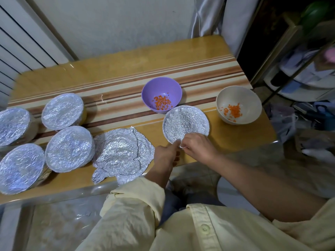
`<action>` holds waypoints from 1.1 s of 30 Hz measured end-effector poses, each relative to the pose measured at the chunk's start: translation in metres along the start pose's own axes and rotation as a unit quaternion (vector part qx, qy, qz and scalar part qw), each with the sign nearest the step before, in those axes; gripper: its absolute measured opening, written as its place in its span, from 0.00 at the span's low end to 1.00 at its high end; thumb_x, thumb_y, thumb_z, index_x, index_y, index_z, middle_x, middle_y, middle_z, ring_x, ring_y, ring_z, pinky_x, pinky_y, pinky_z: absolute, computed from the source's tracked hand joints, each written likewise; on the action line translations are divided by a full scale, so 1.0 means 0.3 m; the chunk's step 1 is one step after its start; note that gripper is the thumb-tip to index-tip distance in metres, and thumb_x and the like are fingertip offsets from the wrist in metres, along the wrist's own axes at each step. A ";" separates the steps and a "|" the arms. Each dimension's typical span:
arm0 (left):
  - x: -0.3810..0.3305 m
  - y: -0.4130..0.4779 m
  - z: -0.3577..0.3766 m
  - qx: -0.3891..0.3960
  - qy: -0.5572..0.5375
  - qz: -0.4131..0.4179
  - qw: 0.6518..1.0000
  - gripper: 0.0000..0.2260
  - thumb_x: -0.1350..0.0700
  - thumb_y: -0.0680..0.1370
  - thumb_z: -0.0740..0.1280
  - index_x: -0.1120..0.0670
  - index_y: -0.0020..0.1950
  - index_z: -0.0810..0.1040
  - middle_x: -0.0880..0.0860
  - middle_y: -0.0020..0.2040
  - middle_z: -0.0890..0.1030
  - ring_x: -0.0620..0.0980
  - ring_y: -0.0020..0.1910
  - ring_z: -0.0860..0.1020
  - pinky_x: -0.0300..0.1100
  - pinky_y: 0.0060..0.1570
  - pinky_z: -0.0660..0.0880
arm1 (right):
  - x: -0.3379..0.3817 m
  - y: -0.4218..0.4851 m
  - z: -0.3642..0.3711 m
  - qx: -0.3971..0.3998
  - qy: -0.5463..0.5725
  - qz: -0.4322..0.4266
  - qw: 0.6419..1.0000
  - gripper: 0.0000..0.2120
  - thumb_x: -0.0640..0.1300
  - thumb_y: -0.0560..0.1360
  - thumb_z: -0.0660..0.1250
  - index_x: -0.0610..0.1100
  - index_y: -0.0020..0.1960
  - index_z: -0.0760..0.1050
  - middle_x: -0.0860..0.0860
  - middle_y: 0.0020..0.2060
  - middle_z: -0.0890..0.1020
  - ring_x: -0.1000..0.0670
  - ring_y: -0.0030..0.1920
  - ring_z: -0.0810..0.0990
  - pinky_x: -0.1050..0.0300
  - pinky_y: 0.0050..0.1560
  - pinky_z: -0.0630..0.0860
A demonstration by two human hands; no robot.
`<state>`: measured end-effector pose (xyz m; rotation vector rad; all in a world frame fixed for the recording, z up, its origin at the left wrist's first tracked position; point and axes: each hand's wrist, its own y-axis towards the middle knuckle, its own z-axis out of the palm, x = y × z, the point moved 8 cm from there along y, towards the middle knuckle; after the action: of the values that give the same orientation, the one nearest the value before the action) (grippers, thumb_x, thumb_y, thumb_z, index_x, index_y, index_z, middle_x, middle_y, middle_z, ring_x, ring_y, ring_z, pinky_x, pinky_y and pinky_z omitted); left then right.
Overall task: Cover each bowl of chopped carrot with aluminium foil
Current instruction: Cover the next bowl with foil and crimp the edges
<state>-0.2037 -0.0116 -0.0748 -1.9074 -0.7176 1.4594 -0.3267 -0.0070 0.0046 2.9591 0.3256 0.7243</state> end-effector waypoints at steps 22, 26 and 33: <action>0.014 0.043 -0.038 -0.036 0.030 0.028 0.999 0.16 0.44 0.62 0.74 0.56 0.24 0.82 0.56 0.31 0.84 0.59 0.37 0.85 0.55 0.50 0.83 | 0.008 -0.018 0.010 0.033 -0.030 -0.079 0.996 0.11 0.35 0.61 0.77 0.42 0.33 0.75 0.48 0.31 0.76 0.45 0.32 0.77 0.56 0.32 0.73; 0.017 0.075 -0.033 -0.048 0.009 0.019 0.999 0.14 0.51 0.62 0.75 0.55 0.19 0.79 0.62 0.33 0.84 0.62 0.38 0.85 0.61 0.49 0.82 | 0.016 -0.013 0.005 0.028 -0.022 -0.066 0.997 0.11 0.33 0.60 0.77 0.42 0.31 0.75 0.49 0.30 0.76 0.46 0.31 0.76 0.60 0.31 0.70; -0.007 0.031 -0.036 -0.047 0.056 0.046 0.996 0.19 0.40 0.65 0.70 0.56 0.28 0.82 0.58 0.32 0.84 0.60 0.36 0.85 0.55 0.47 0.83 | 0.017 -0.009 -0.002 0.015 -0.020 -0.058 0.998 0.11 0.33 0.59 0.77 0.42 0.31 0.75 0.49 0.29 0.76 0.46 0.31 0.77 0.61 0.30 0.69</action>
<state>-0.1934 -0.0211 -0.0784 -2.1015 -0.6638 1.3820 -0.3232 -0.0033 0.0072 2.9483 0.5046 0.6518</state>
